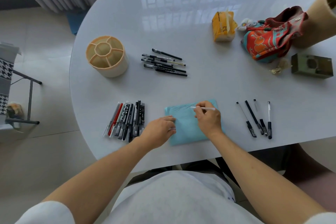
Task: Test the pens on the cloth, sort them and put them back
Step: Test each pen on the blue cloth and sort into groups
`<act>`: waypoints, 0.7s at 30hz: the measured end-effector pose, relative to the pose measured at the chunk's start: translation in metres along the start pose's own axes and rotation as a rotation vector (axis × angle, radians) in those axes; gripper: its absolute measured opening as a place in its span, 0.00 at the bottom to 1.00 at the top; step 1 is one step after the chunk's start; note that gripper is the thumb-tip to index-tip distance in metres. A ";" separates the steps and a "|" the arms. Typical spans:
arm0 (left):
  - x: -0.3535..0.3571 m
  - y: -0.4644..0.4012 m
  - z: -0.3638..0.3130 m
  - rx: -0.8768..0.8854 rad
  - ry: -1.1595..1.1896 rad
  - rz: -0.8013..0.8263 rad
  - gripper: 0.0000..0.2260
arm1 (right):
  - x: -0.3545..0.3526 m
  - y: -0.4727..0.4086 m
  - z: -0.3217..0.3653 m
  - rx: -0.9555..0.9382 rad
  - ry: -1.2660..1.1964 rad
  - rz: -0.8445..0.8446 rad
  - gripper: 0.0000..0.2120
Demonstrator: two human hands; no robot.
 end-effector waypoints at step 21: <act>-0.023 0.001 -0.021 -0.026 0.142 -0.073 0.08 | 0.015 0.065 0.015 0.189 -0.522 0.317 0.04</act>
Point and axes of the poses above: each hand's wrist, its own y-axis away from the middle knuckle, its own x-axis out of the palm, z = x × y, the point moved 10 cm from there along -y, towards the middle knuckle, and after that the axes turned 7 degrees about -y, right-handed, at the moved point
